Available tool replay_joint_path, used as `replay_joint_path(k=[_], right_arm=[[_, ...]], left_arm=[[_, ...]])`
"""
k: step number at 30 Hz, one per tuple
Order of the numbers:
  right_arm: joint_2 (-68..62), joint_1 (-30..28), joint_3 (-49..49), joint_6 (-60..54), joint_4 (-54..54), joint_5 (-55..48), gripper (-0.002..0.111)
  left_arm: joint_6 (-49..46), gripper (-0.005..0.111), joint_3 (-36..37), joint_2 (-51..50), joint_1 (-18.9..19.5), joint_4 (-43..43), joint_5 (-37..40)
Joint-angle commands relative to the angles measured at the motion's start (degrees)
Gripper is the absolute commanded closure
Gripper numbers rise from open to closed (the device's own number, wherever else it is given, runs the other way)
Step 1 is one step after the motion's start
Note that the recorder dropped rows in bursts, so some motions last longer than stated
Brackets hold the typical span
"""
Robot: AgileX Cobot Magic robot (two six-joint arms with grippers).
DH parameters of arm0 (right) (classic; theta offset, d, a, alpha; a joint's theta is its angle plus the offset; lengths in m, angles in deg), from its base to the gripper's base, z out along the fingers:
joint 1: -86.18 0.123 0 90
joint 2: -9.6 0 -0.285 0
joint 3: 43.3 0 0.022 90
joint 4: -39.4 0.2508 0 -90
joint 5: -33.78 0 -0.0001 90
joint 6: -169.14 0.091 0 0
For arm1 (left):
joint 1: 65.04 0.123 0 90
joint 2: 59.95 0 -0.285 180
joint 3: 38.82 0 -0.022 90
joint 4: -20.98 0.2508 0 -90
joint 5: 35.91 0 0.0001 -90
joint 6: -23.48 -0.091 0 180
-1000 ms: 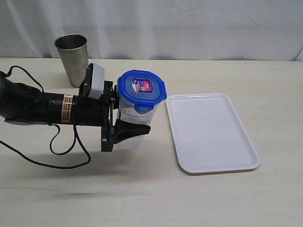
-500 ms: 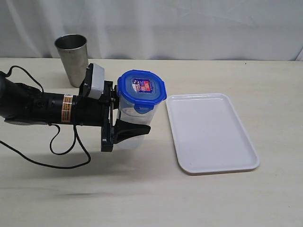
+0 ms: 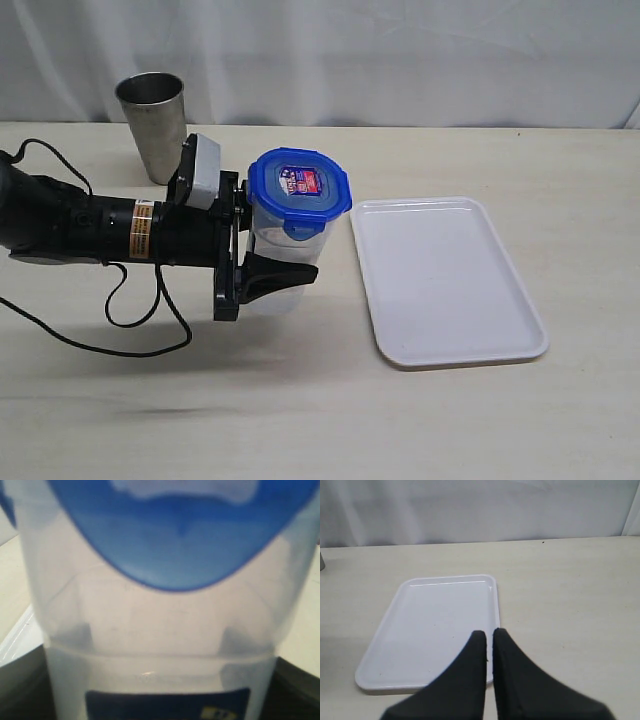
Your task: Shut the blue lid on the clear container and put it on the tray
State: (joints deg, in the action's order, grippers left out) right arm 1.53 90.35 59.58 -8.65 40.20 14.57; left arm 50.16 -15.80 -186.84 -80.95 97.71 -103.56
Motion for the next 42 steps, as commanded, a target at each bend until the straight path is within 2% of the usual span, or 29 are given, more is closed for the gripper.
replay_joint_path(k=[1,9,15,24,34,42], right_arm=[[0.3,0.0,-0.1,0.0,-0.4,-0.4,0.104],[0.3,0.0,-0.1,0.0,-0.4,-0.4,0.104],[0.3,0.0,-0.1,0.0,0.1,-0.4,0.104],[0.3,0.0,-0.1,0.0,0.1,-0.4,0.104],[0.3,0.0,-0.1,0.0,0.1,-0.4,0.104],[0.3,0.0,-0.1,0.0,0.1,-0.4,0.104]], left_arm=[[-0.1,0.107,-0.3,0.8,-0.1,-0.8,-2.3],[-0.1,0.107,-0.3,0.8,-0.1,-0.9,-2.3],[-0.1,0.107,-0.3,0.8,-0.9,-5.6,-2.3],[-9.3,0.107,-3.9,0.8,-8.3,-15.6,-1.6],[-10.6,0.107,-14.9,0.8,-16.6,-15.8,33.2],[-21.0,0.107,-20.6,0.7,-21.6,-15.8,52.3]])
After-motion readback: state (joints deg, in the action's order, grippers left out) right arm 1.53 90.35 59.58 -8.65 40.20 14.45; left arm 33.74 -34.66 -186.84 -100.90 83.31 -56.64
